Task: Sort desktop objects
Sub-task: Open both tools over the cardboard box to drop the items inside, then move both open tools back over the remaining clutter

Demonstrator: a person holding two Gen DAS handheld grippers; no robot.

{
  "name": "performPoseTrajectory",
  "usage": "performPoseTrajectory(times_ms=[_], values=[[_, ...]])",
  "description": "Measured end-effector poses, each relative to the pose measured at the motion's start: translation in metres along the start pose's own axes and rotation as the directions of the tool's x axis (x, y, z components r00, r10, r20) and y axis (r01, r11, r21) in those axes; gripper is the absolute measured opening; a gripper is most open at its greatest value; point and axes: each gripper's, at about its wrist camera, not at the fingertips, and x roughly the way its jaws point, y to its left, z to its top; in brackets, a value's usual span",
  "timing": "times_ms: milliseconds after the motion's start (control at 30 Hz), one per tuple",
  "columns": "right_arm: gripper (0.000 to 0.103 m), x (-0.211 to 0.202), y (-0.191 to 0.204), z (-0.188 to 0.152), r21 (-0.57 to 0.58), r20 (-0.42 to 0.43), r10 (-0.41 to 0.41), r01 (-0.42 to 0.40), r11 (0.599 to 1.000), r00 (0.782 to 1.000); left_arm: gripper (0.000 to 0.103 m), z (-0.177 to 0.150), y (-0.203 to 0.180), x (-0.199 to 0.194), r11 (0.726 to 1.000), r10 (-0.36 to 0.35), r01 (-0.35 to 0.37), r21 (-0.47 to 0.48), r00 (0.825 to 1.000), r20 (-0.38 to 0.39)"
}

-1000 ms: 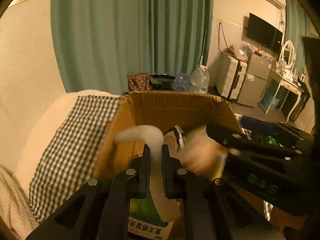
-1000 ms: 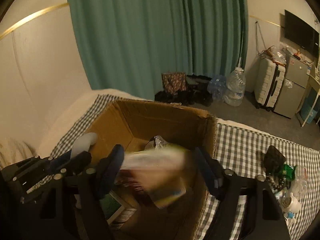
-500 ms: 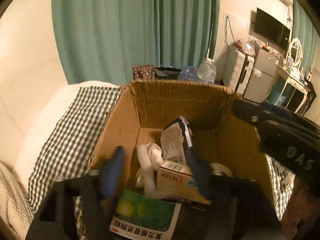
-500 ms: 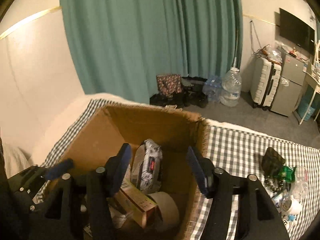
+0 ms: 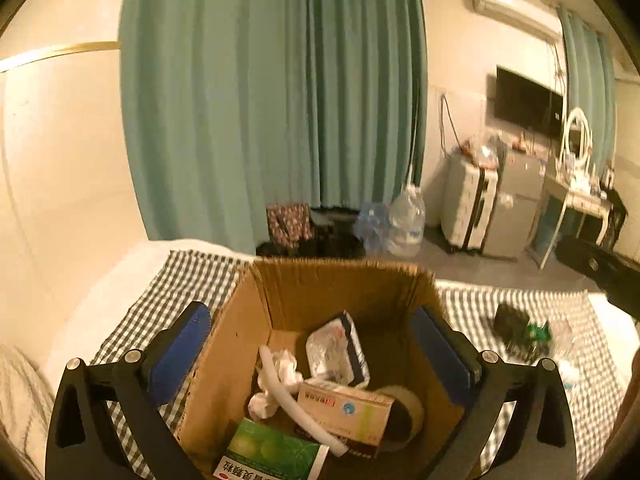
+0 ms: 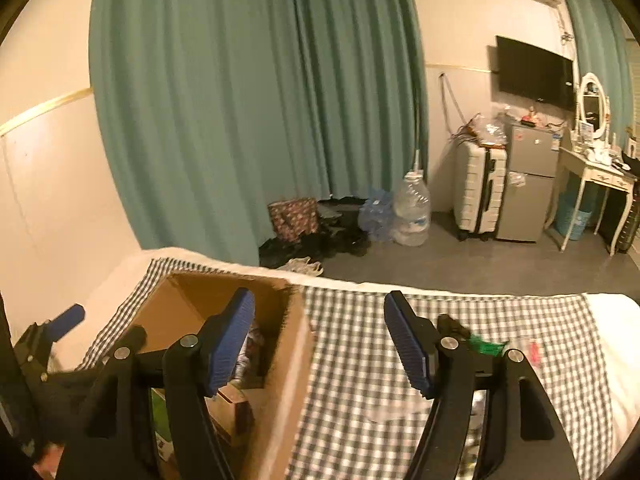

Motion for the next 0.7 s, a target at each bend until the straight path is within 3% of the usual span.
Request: performPoseTrajectory(times_ms=[200, 433, 700], values=[[0.075, -0.042, -0.017, 0.006, -0.005, 0.054, -0.042, 0.042, 0.999, 0.998, 0.103, 0.013, -0.009, -0.027, 0.999, -0.018, 0.022, -0.041, 0.997, 0.081], [0.080, -0.086, -0.048, 0.011, -0.001, 0.091, -0.097, 0.098, 0.995, 0.991, 0.103, 0.020, -0.051, -0.054, 0.996, -0.088, 0.088, 0.002, 0.983, 0.160], [0.084, -0.125, -0.092, 0.011, 0.038, 0.113, -0.166, 0.163, 0.986, 0.980, 0.103, 0.019, -0.102, -0.067, 0.981, -0.192, 0.184, 0.063, 0.965, 0.176]])
